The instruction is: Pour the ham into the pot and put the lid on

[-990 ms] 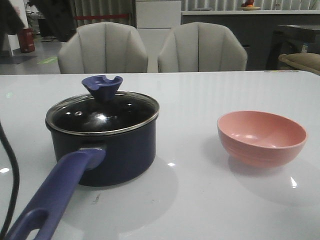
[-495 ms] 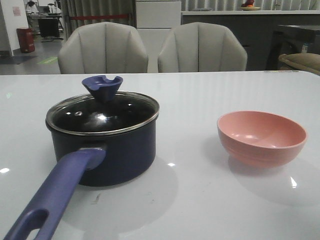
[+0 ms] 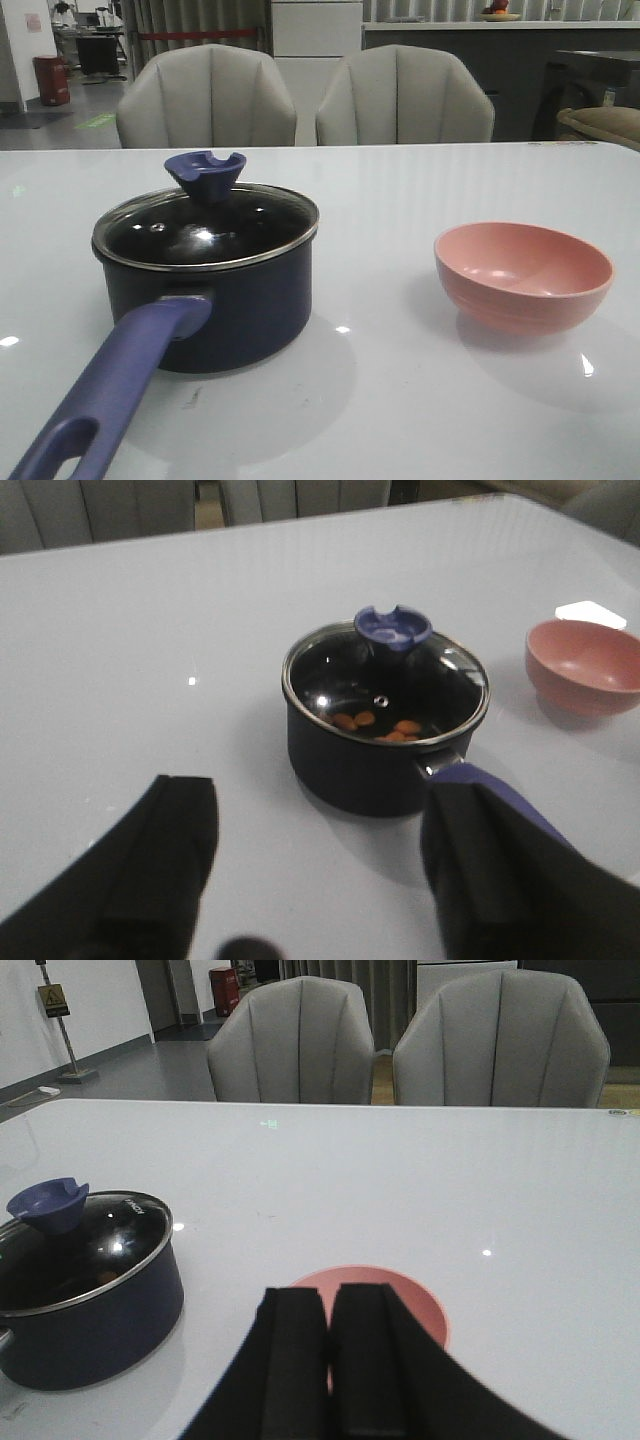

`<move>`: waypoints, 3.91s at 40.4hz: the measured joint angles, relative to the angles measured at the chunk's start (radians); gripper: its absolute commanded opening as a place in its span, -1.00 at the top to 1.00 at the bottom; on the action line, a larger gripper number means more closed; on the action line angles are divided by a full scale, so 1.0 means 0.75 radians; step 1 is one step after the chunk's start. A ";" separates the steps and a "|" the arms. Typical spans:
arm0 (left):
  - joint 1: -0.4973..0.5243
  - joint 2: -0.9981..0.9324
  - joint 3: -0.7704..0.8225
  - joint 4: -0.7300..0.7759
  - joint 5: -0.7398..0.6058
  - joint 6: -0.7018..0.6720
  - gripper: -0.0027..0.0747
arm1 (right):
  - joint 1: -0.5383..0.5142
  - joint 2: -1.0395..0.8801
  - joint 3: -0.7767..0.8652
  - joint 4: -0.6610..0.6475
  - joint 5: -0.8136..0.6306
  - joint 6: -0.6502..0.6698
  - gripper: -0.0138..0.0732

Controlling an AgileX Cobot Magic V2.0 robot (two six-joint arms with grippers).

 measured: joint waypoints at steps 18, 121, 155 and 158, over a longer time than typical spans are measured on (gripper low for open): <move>0.000 -0.091 0.061 0.000 -0.100 0.000 0.64 | 0.000 0.000 0.000 0.000 0.000 0.000 0.31; 0.605 -0.103 0.529 0.011 -0.750 0.000 0.64 | 0.000 -0.027 0.001 -0.324 -0.014 0.155 0.31; 0.605 -0.103 0.529 0.011 -0.750 0.000 0.64 | -0.185 -0.383 0.298 -1.004 -0.065 0.871 0.31; 0.605 -0.103 0.529 0.011 -0.750 0.000 0.64 | -0.185 -0.383 0.298 -1.004 -0.065 0.871 0.31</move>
